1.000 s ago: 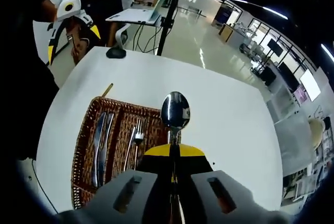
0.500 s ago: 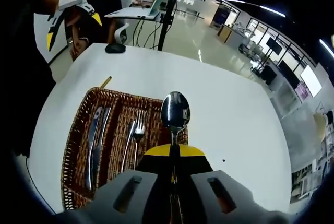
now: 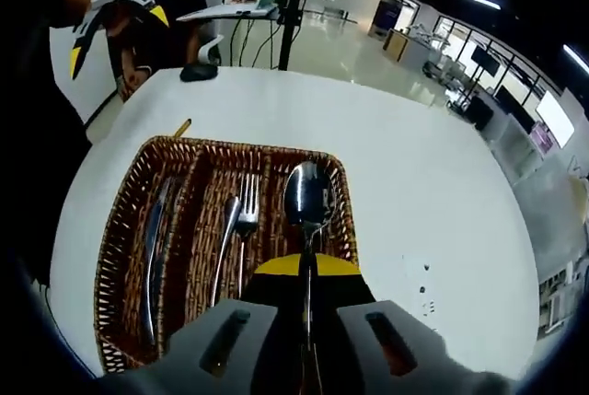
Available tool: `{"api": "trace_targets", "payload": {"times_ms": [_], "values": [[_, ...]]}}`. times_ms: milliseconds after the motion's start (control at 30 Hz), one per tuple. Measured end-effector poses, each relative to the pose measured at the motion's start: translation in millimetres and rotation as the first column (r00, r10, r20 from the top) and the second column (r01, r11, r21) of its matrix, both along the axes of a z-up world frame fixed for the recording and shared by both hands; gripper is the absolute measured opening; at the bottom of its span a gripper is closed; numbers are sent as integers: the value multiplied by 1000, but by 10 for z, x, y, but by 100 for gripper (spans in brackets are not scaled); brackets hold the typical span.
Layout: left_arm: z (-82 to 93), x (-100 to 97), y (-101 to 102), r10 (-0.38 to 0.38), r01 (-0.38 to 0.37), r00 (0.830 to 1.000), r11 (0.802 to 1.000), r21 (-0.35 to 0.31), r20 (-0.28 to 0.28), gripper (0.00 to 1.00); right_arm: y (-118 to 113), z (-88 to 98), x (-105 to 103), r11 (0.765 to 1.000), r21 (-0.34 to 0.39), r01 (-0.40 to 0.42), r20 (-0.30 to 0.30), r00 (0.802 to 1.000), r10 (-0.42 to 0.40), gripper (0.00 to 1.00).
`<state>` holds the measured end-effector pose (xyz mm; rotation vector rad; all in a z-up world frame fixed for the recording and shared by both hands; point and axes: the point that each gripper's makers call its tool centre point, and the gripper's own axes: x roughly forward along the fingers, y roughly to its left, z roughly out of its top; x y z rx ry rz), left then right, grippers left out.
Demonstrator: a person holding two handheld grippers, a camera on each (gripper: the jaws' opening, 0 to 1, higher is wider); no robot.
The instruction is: Arrange the knives, forks, and spoons in their matching storage slots by inserting each utensil handle-first until every utensil is classified and aligned in the correct compartment
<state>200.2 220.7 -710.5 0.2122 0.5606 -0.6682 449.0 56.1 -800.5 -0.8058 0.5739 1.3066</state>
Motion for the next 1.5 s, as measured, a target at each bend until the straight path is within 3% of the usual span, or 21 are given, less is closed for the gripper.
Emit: {"api": "trace_targets", "payload": {"times_ms": [433,833,1000,1067,1500], "values": [[-50,-18,12,2,-2,1000,1000,4,-11,100,53,-274,0,1000,-8,24,-61,998,-24,0],[-86,-26,100,15,-15,1000,1000,10,-16,100,120,-445,30,999,-40,3,-57,998,-5,0],[-66,-29,118,21,-20,1000,1000,11,-16,100,58,-582,9,996,-87,-17,-55,998,13,0],[-63,-37,135,24,-24,1000,1000,15,-16,100,60,-600,-44,998,-67,-7,-90,996,1,0],[-40,-47,23,6,-5,1000,1000,12,-17,100,41,-602,10,998,-67,19,-68,997,-24,1]]}}
